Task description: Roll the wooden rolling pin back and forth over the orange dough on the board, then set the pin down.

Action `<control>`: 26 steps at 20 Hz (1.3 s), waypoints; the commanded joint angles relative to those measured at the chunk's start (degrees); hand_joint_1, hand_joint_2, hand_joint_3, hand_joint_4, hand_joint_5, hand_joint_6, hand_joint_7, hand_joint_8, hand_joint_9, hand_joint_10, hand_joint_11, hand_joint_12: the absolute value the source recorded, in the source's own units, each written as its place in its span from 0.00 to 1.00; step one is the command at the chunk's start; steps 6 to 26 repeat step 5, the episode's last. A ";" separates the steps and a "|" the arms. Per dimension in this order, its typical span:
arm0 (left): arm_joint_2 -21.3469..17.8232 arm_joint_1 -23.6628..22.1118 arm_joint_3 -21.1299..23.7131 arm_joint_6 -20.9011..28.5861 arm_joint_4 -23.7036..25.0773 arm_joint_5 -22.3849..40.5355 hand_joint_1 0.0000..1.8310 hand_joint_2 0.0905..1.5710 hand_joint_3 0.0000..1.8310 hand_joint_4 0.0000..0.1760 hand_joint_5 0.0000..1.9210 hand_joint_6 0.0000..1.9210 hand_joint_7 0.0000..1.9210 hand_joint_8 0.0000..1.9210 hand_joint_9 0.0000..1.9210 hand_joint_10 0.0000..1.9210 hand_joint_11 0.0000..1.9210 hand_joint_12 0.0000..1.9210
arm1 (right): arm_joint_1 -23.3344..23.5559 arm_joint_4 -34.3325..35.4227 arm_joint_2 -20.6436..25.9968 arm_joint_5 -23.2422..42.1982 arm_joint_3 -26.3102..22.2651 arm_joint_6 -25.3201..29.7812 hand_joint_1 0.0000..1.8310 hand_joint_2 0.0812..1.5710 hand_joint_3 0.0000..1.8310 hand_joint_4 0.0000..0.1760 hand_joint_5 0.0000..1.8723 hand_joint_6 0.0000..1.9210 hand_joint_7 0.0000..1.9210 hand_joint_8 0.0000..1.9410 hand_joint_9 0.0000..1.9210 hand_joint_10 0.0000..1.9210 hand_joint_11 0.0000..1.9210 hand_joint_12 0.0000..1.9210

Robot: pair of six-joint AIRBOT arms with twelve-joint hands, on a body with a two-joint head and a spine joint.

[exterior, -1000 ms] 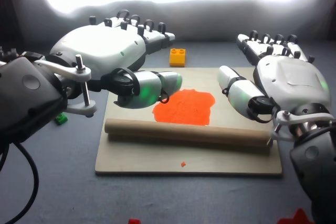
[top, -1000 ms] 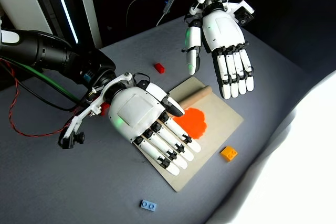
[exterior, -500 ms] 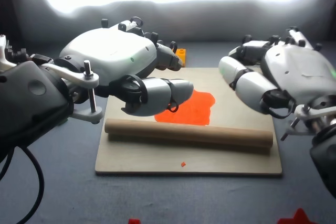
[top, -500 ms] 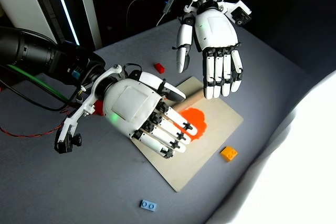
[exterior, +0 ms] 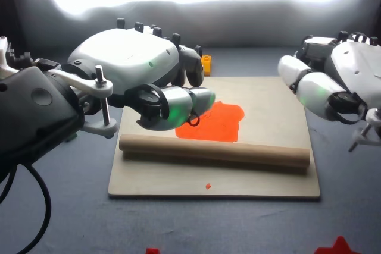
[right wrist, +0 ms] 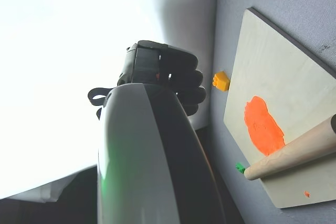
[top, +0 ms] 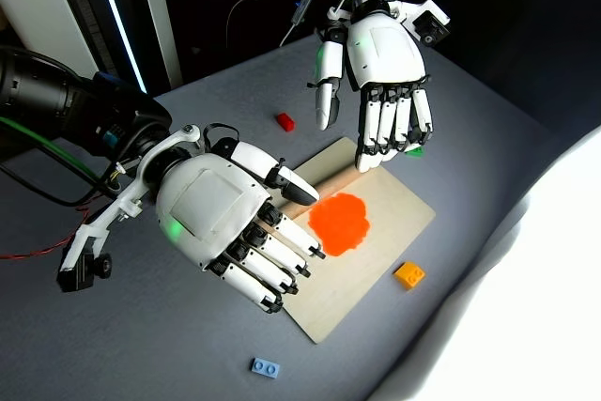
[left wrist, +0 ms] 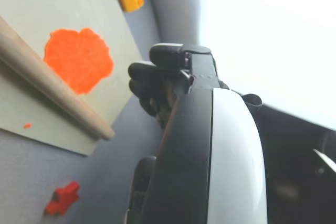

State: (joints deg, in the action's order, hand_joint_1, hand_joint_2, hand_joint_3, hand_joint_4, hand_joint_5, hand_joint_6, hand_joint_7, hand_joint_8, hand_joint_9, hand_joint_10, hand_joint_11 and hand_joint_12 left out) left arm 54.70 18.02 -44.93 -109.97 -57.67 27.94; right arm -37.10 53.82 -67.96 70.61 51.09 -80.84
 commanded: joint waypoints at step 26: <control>-0.99 -0.79 0.23 -0.26 2.37 3.92 0.12 0.97 0.00 0.00 0.32 0.52 0.37 0.63 0.29 0.78 0.18 0.96 | -0.68 -7.16 3.52 2.68 -0.02 2.05 0.17 0.92 0.00 0.00 0.33 0.68 0.42 0.61 0.30 0.80 0.14 1.00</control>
